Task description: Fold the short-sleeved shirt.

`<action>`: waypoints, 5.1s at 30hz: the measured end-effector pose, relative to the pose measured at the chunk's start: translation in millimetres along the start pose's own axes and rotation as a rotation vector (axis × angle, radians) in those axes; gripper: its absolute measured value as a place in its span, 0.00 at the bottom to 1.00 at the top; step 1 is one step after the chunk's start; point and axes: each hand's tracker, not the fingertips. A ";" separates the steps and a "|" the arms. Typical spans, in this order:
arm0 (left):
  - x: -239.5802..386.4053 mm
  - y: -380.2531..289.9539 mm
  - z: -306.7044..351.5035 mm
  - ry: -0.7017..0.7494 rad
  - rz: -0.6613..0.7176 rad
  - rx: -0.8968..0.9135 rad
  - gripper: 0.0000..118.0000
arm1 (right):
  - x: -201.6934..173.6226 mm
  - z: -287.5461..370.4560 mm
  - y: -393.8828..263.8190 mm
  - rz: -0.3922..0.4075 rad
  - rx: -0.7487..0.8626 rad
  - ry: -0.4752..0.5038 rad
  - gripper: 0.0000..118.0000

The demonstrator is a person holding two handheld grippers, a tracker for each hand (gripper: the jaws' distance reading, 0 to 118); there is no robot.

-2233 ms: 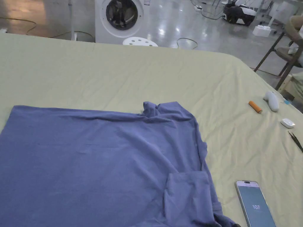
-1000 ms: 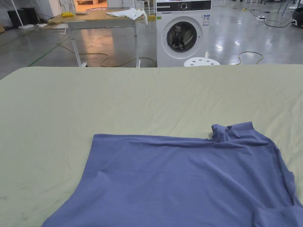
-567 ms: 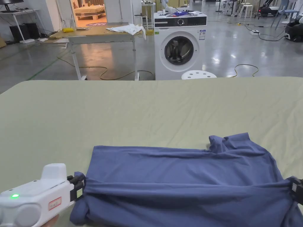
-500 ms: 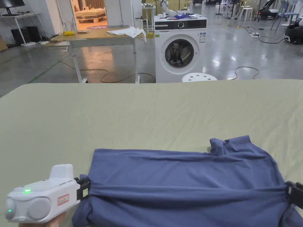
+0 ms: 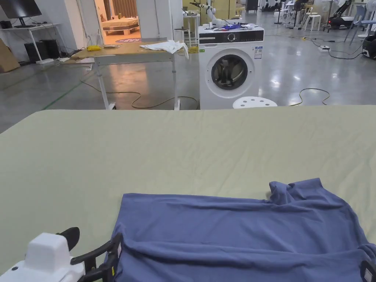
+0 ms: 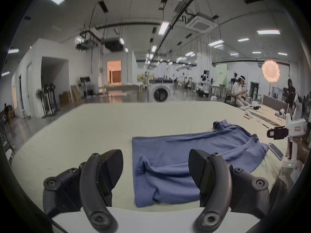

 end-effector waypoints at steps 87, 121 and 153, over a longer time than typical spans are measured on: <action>-52.1 -77.4 77.5 0.075 0.195 -0.557 0.01 | 13.4 65.1 -60.6 -0.006 -0.331 -0.097 0.11; 8.5 -7.0 82.5 0.033 0.101 -0.063 0.00 | -65.1 90.1 -23.7 0.155 0.035 0.109 0.00; -96.7 -16.7 -231.7 0.187 0.098 -0.841 0.13 | -2.5 -16.8 56.1 0.167 -0.226 0.028 0.59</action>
